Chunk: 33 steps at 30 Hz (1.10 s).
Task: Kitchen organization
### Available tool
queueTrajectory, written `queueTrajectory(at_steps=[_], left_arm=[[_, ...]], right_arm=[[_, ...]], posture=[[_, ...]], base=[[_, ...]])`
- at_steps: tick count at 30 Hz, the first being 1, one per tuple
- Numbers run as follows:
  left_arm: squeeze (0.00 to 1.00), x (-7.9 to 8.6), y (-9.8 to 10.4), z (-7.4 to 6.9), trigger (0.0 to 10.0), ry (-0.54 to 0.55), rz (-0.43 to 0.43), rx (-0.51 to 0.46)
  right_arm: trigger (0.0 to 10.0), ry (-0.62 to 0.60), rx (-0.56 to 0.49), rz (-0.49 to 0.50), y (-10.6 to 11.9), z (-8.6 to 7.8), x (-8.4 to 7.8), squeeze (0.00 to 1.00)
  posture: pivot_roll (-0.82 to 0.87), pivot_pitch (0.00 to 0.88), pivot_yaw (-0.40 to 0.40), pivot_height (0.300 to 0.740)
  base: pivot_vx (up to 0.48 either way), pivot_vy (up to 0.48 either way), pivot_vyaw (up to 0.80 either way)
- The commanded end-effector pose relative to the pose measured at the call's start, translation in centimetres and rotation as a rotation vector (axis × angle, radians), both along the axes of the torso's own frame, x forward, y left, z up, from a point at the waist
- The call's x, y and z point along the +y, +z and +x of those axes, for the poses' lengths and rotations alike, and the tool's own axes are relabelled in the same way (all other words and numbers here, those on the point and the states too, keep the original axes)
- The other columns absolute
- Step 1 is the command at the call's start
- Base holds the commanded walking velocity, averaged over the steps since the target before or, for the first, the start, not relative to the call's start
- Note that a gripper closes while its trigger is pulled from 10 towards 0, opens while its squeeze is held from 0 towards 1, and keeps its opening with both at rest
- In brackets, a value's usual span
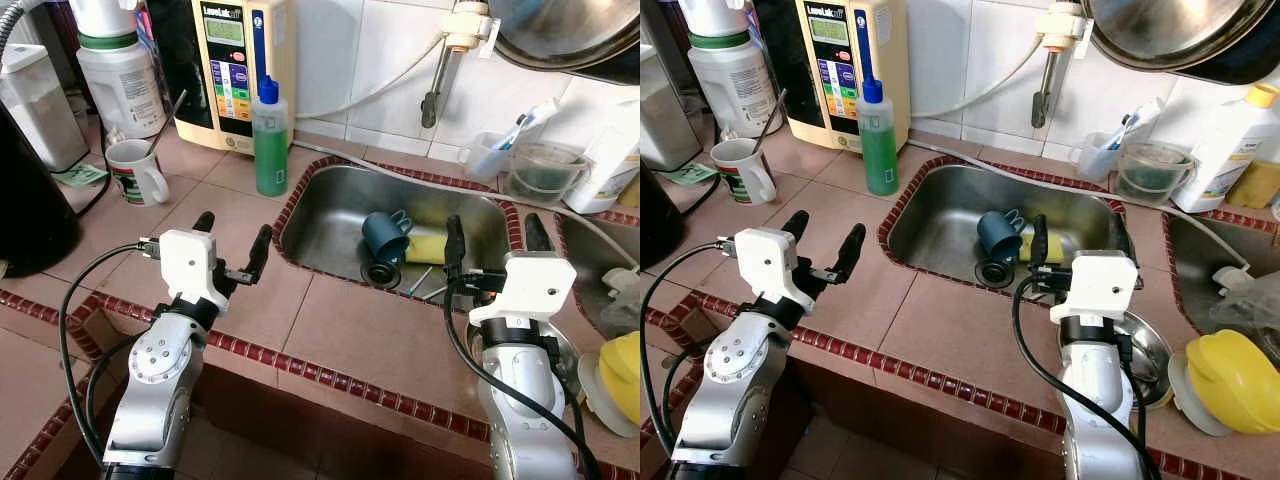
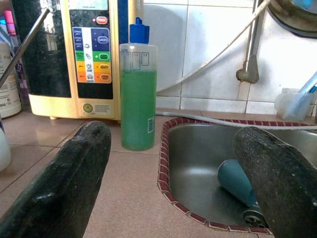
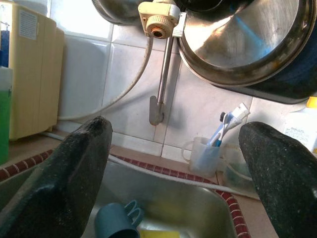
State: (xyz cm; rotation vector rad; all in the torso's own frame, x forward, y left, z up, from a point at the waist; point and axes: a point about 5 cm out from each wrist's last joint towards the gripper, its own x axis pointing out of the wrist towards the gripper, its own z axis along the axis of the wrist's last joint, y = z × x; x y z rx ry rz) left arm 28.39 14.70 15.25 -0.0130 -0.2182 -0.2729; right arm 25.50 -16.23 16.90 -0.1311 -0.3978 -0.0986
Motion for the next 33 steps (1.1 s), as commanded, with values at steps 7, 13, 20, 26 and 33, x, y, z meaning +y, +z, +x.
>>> queueTrajectory(at_steps=[7,13,20,26,33], left_arm=[[0.0,-0.6,0.58,0.15,10.0,-0.032,-0.018,-0.006],[0.0,-0.62,0.69,0.3,10.0,-0.029,-0.012,-0.013],[0.0,-0.78,0.85,0.38,10.0,-0.038,-0.025,-0.02],[0.0,-0.79,0.89,0.41,10.0,-0.04,-0.03,-0.019],[0.0,-0.74,0.97,0.42,10.0,-0.039,-0.03,-0.023]], right_arm=[[10.0,-0.006,-0.008,0.008,0.61,0.27,-0.53,0.0],[10.0,-0.007,-0.003,0.002,0.6,0.41,-0.58,0.0],[10.0,0.002,0.0,-0.004,0.61,0.6,-0.53,0.0],[10.0,0.004,0.001,-0.012,0.6,0.65,-0.58,0.0],[10.0,0.004,0.013,-0.014,0.45,0.7,-0.61,0.0]], posture=[[0.02,0.0,-0.02,0.74],[0.03,0.0,-0.023,0.74],[0.03,0.0,-0.027,0.74],[0.03,0.0,-0.028,0.74],[0.03,0.0,-0.029,0.74]], base=[[0.0,0.0,-0.11],[0.0,0.0,-0.8],[0.0,0.0,-0.8],[0.0,0.0,-0.8],[0.0,0.0,-0.66]])
